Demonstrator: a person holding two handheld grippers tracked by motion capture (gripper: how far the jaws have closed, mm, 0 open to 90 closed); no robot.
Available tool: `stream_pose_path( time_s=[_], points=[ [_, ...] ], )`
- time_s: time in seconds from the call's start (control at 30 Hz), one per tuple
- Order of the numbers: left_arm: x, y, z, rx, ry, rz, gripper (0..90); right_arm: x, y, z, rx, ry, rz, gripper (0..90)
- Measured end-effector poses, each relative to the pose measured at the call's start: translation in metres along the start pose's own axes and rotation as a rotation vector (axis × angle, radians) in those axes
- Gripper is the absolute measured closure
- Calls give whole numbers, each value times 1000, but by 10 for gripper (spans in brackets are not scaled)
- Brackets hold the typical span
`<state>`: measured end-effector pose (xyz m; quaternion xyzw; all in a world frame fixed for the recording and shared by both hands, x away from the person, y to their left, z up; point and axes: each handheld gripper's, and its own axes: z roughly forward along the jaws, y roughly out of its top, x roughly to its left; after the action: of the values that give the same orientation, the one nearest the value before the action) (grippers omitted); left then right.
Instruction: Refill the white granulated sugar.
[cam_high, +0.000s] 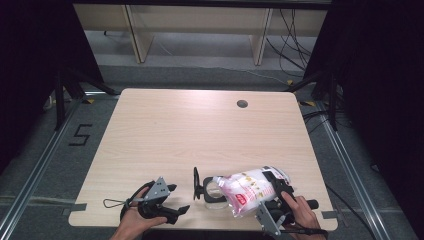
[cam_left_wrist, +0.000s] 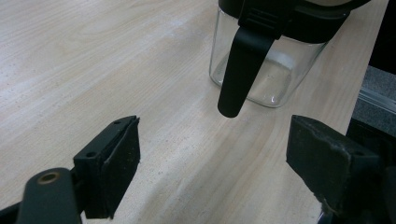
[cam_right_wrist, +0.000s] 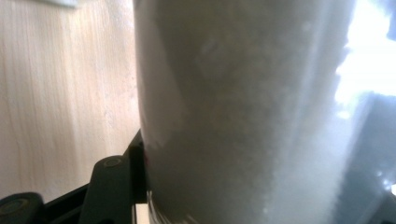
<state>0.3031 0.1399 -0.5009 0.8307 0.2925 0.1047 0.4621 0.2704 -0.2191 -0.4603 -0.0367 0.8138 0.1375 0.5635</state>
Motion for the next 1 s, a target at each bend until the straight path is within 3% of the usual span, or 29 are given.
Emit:
stream_pose_path(
  time_s=[0.03,0.13,0.17,0.23,0.3,0.33,0.37,0.43,0.47,0.5,0.53,0.57,0.6,0.63,0.67,0.7,0.77,0.8,0.87,0.9,0.93,0.97,1.0],
  points=[
    [2,1,0,0,-4,23,171,1,1,-1,21,-7,-12,435],
    [2,1,0,2,-3,20,171,2,2,-1,38,-15,-55,435],
    [1,0,0,2,-3,17,171,0,4,-1,40,-13,-127,435],
    [2,1,0,1,-4,23,171,2,3,-2,49,-27,-99,436],
    [2,1,0,3,-4,21,171,1,4,-2,50,-27,-147,436],
    [2,1,0,5,-3,19,171,3,4,-2,53,-32,-136,436],
    [1,0,0,3,-3,17,171,0,6,-3,56,-34,-216,436],
    [2,1,0,4,-2,19,171,0,7,-5,83,-30,-237,436],
    [2,1,0,6,-3,20,171,-3,10,-5,72,-37,-295,437],
    [2,1,0,6,-3,20,171,-3,10,-5,72,-37,-295,437],
    [2,1,0,10,-6,22,171,2,8,-6,101,-12,-221,437],
    [0,0,0,10,-3,-5,171,1,9,-7,104,-30,-250,437],
    [0,0,0,10,-3,-5,171,1,9,-7,104,-30,-250,437],
    [2,1,0,10,-6,21,171,1,9,-6,101,-31,-261,437],
    [2,1,0,12,-2,31,171,-2,10,-4,72,-35,-339,437],
    [2,0,0,8,-5,22,171,-3,11,-6,97,-35,-357,438],
    [2,0,0,6,-4,22,171,-2,11,-6,103,-32,-349,438],
    [2,0,0,6,-4,22,171,1,10,-6,109,-37,-303,438],
    [0,0,1,9,-2,-1,171,-3,13,-7,102,-46,-380,438],
    [2,1,0,13,-5,23,171,0,12,-9,136,-36,-329,439],
    [2,1,0,13,-5,23,171,0,12,-9,136,-36,-329,439],
    [2,0,0,9,-3,21,171,-1,12,-8,117,-46,-342,439],
    [2,0,0,9,-3,22,171,-3,13,-8,90,-63,-384,439]
  ],
)
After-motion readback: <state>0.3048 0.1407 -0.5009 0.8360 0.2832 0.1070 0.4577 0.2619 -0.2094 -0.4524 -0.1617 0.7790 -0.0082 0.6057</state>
